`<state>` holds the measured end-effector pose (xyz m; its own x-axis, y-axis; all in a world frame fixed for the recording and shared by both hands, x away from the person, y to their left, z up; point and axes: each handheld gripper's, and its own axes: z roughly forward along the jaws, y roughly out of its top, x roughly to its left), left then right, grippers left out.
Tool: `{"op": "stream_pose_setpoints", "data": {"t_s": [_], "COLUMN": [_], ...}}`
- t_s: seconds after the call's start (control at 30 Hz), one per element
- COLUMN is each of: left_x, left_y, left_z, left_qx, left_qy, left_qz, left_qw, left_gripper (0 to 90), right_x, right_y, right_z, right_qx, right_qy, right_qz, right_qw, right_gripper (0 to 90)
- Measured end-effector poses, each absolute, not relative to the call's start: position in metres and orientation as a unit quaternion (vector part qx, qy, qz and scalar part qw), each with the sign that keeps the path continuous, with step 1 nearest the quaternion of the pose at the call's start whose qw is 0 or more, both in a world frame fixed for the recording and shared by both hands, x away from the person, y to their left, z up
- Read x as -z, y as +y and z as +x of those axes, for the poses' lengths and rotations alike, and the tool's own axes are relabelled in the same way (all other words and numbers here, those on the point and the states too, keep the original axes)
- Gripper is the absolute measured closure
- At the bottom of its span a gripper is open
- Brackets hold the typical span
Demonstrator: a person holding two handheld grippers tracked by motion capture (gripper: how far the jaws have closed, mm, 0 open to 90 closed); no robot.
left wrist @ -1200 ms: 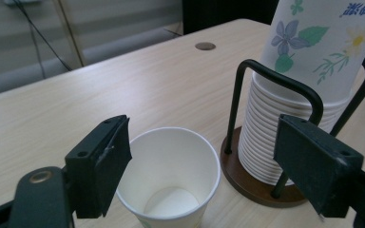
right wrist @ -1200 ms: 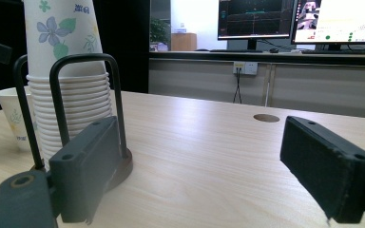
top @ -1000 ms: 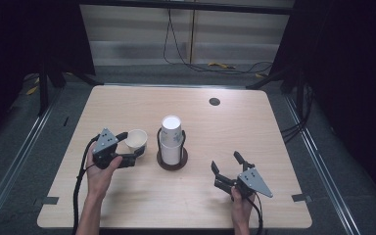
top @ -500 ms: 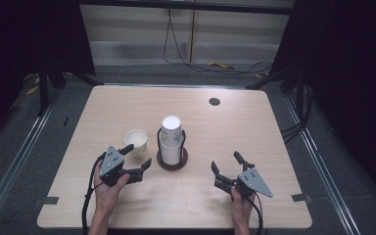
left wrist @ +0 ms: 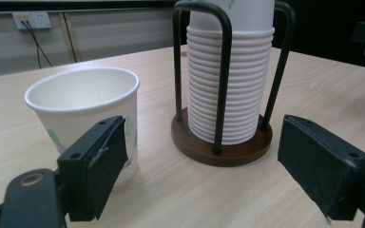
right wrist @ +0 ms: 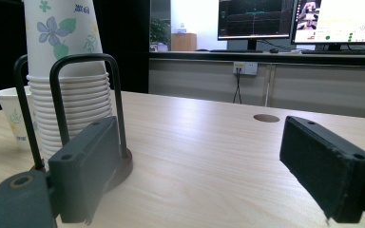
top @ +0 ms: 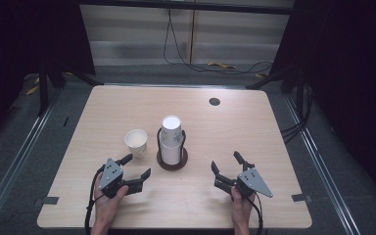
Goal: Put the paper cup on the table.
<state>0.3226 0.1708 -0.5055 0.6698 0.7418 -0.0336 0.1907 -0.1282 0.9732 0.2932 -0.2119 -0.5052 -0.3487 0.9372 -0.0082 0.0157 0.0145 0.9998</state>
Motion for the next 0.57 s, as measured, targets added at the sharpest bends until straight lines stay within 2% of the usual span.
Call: {"op": "stream_pose_setpoints", "data": {"t_s": [0.2, 0.57], "left_x": [0.5083, 0.5104], "left_y": [0.1664, 0.1695], "left_z": [0.3201, 0.3127], "left_qx": [-0.254, -0.27], "left_qy": [0.319, 0.314], "left_qz": [0.715, 0.686], "left_qw": [0.568, 0.598], "left_gripper": [16.3, 15.8], "right_x": [0.5052, 0.5048], "right_y": [-0.2119, -0.2122], "right_z": [0.2933, 0.2946], "right_qx": [-0.574, -0.572], "right_qy": [0.588, 0.588], "right_qz": [0.405, 0.409], "right_qw": [0.402, 0.399], "right_gripper": [12.8, 12.5]}}
